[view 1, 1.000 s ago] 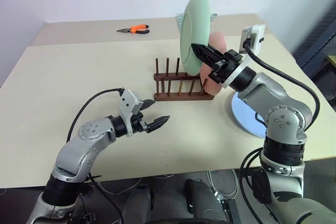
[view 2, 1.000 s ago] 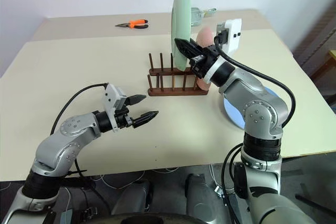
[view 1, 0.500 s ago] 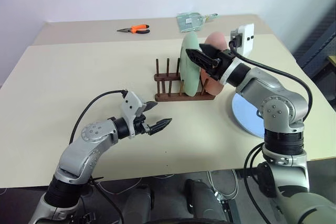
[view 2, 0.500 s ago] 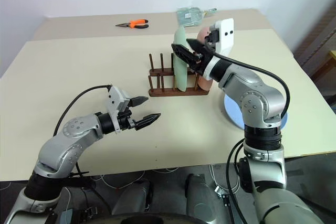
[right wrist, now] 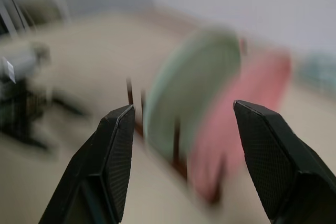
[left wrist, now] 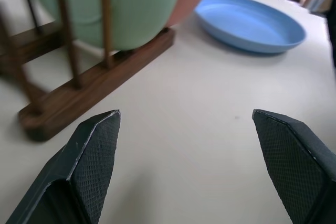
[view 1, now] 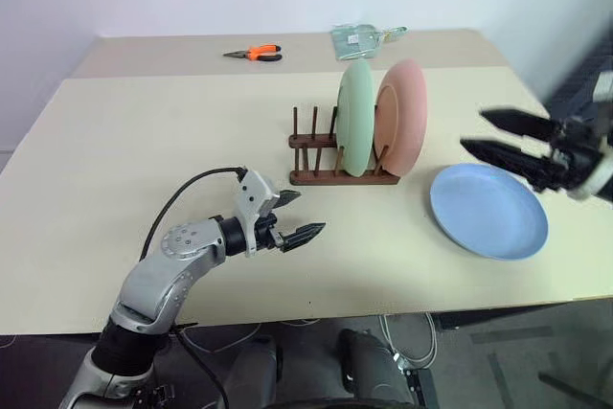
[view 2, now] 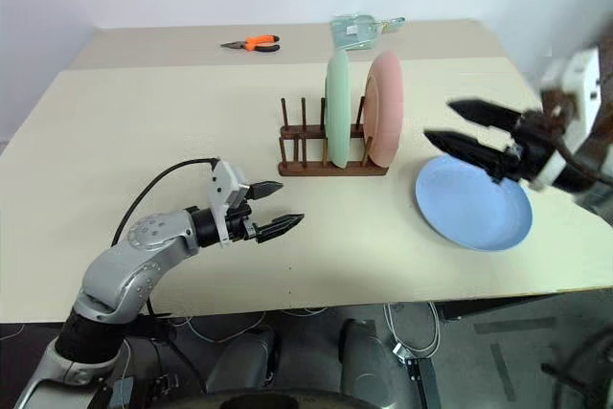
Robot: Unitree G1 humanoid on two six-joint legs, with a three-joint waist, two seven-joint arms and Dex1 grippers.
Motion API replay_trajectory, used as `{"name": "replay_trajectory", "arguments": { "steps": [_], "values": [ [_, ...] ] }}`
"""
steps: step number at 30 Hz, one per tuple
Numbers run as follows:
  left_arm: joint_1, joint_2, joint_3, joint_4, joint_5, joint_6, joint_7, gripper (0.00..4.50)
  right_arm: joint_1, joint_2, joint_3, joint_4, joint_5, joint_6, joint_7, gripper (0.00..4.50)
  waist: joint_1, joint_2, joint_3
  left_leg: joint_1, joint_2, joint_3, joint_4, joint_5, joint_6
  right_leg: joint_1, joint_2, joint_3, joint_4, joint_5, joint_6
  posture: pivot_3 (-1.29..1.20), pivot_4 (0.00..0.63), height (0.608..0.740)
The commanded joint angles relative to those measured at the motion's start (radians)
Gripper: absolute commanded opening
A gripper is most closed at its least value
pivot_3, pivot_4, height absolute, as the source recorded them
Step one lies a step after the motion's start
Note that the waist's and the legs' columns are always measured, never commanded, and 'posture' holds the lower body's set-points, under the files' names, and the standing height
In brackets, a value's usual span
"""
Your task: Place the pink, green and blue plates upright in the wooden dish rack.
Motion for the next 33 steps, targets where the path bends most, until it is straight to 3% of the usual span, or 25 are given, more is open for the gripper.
{"name": "replay_trajectory", "arguments": {
  "steps": [1,5,9,12,16,17,24,27,31,33],
  "values": [
    [-0.032,-0.007,-0.002,0.011,0.006,-0.015,-0.019,4.15,0.08,-0.017,0.133,-0.046,-0.194,-0.09,-0.05,3.03,-0.012,0.0,0.0,0.0,0.0,0.001,0.0,0.0,0.0,0.0,0.0,0.0,0.0,0.0,0.0,0.0,0.15,0.74],
    [-0.052,-0.016,-0.002,0.017,0.007,-0.01,-0.025,4.15,0.129,0.018,0.33,-0.03,-0.389,-0.167,-0.143,3.03,-0.018,0.001,0.0,0.0,0.0,0.001,0.0,0.0,0.0,-0.002,-0.001,0.0,0.0,0.0,0.0,0.0,0.15,0.74],
    [-0.042,-0.013,-0.001,0.01,0.011,-0.009,-0.026,4.15,0.099,0.072,0.441,0.058,-0.523,-0.211,-0.226,3.03,-0.014,0.0,0.001,-0.001,-0.001,0.001,0.0,0.0,0.0,-0.002,-0.001,0.0,0.0,0.0,0.0,0.0,0.15,0.74],
    [-0.033,-0.012,0.001,-0.002,0.014,-0.005,-0.021,4.15,0.062,0.115,0.475,0.136,-0.575,-0.223,-0.261,2.16,-0.012,-0.002,0.001,-0.001,-0.001,0.0,0.001,0.0,0.0,-0.001,-0.002,0.0,0.0,0.0,0.0,0.0,0.15,0.74],
    [-0.029,-0.011,0.01,-0.006,0.02,-0.005,-0.012,4.15,0.011,0.129,0.476,0.179,-0.611,-0.227,-0.28,0.3,-0.015,-0.002,0.002,0.0,-0.002,0.0,0.001,0.0,0.0,-0.001,-0.002,0.0,0.0,0.0,0.0,0.0,0.15,0.74],
    [-0.028,-0.011,0.01,-0.006,0.021,-0.005,-0.012,4.15,-0.002,0.135,0.468,0.18,-0.609,-0.227,-0.282,0.09,-0.016,-0.002,0.001,0.0,-0.002,0.0,0.001,0.0,0.0,0.0,-0.002,0.0,0.0,0.0,0.0,0.0,0.15,0.74],
    [-0.023,-0.006,0.014,-0.006,0.025,-0.01,-0.013,4.15,-0.398,0.214,0.313,0.283,-0.662,-0.4,-0.504,0.09,-0.016,0.003,0.005,0.0,-0.001,0.001,0.001,0.0,0.0,-0.002,-0.001,0.001,0.001,0.001,0.0,0.0,0.15,0.74],
    [-0.023,-0.004,0.014,0.005,0.031,-0.019,-0.017,4.15,-0.576,0.286,0.291,0.254,-0.594,-0.453,-0.521,0.09,-0.017,0.003,0.005,0.0,-0.001,-0.001,-0.001,0.0,0.0,-0.002,0.0,0.0,0.0,0.003,-0.003,0.0,0.15,0.74],
    [-0.027,-0.004,0.02,0.026,0.046,-0.037,-0.018,4.15,-0.733,0.465,0.3,0.089,-0.241,-0.256,-0.447,0.09,-0.021,0.002,0.005,0.0,-0.001,-0.002,-0.001,0.0,0.0,-0.001,0.0,0.0,0.0,0.003,-0.003,0.0,0.15,0.74],
    [-0.026,0.002,0.03,0.041,0.052,-0.046,-0.025,4.15,-0.797,0.597,0.325,0.049,-0.076,-0.163,-0.492,0.09,-0.021,0.003,0.005,0.0,0.0,-0.002,-0.001,0.0,0.0,-0.001,0.0,0.0,0.001,0.003,-0.003,0.0,0.15,0.74]
  ]
}}
